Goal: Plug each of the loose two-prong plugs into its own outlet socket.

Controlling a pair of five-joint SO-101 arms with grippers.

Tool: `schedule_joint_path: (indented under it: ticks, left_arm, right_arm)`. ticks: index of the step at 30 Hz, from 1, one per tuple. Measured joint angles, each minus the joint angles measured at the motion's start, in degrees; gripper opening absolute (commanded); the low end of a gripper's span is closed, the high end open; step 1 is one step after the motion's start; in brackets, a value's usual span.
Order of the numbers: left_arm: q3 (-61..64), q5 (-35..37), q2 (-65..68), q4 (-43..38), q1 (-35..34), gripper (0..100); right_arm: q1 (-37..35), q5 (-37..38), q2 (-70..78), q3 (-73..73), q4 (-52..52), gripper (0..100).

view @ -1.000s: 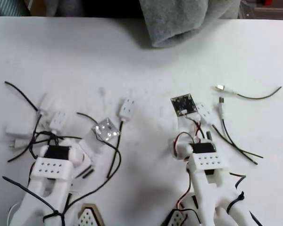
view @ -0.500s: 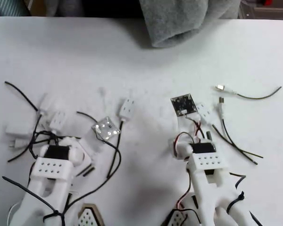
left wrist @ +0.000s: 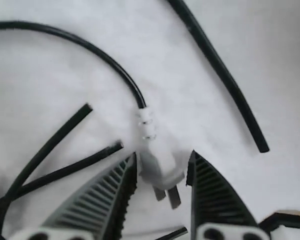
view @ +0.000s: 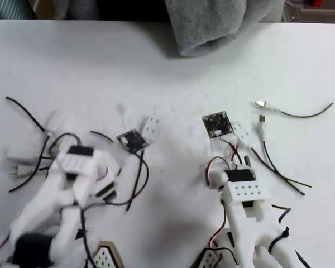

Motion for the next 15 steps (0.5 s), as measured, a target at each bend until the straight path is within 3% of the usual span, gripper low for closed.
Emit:
schedule_joint_path:
  ticks: [8,15]
  left_arm:
    - [-3.3,0.1,5.4,1.4,0.2,11]
    - [-5.2,1.3,5.4,1.4,0.4,20]
  right_arm:
    - [0.0,0.0,0.0,0.0,0.0,36.2]
    - [0.0,0.0,0.0,0.0,0.0,36.2]
